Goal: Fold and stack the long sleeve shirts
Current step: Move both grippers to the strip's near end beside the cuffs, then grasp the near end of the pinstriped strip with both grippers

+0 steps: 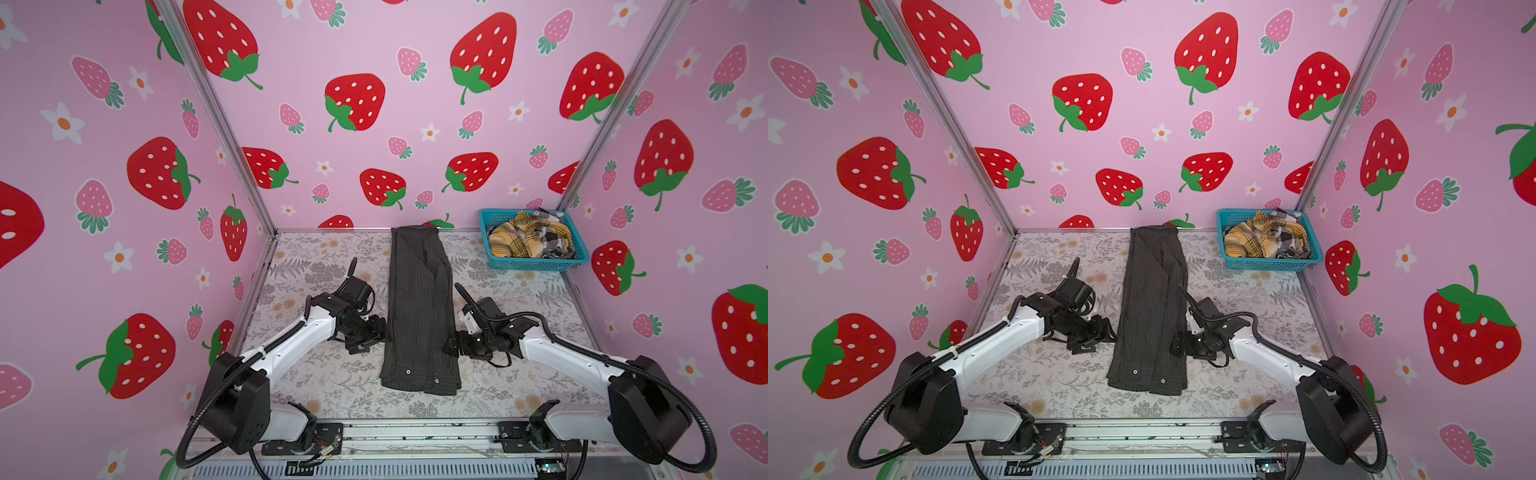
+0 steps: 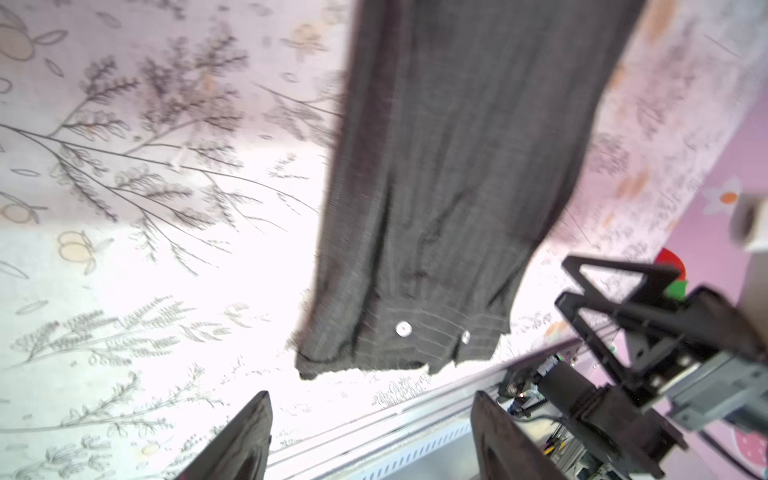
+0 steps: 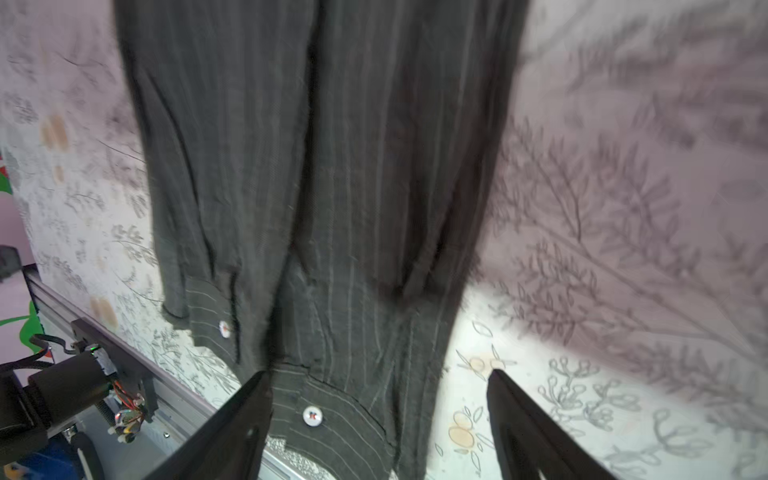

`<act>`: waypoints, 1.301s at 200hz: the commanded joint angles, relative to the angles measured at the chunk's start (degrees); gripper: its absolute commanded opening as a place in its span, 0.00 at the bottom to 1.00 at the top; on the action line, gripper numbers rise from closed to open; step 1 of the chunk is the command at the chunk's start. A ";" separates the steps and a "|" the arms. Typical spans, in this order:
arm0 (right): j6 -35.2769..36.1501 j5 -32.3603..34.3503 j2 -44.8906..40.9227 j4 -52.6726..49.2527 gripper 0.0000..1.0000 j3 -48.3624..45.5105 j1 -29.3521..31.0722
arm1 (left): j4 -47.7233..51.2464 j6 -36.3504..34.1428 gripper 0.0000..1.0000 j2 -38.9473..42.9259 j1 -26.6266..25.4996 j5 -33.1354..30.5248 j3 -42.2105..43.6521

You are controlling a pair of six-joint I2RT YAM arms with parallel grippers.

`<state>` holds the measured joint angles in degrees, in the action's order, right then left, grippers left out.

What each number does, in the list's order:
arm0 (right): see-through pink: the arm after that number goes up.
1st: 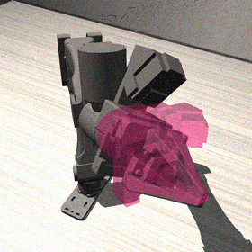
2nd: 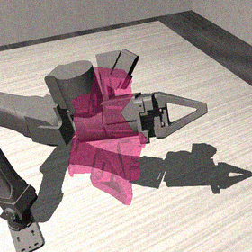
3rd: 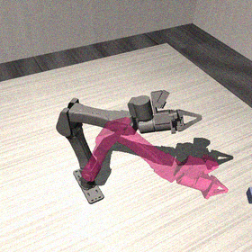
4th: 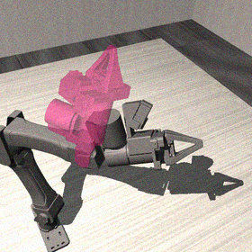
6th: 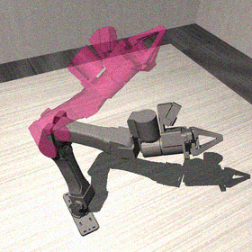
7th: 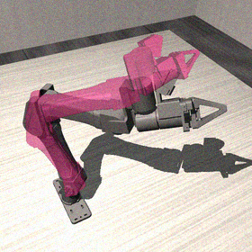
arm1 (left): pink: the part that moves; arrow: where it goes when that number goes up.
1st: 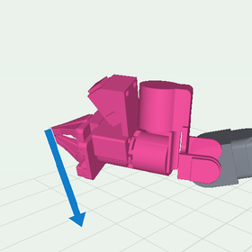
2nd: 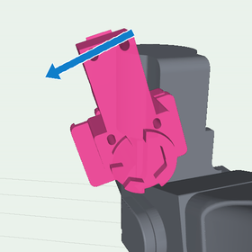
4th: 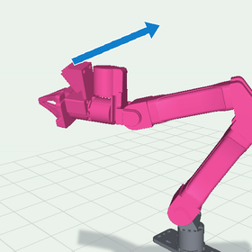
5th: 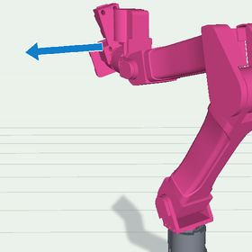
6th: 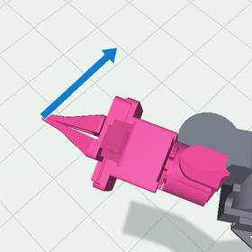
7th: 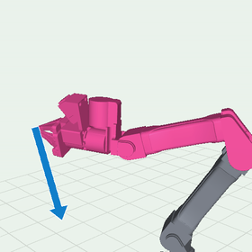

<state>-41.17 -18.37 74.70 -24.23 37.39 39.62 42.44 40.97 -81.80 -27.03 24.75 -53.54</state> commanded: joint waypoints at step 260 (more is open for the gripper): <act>-14.29 -5.28 -11.55 5.51 0.00 -12.97 3.41 | -18.67 9.13 0.00 -9.02 -3.88 16.37 14.44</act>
<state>-54.85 -25.93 66.76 -13.65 23.31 42.15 22.85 46.28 -93.54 -28.10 41.04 -41.04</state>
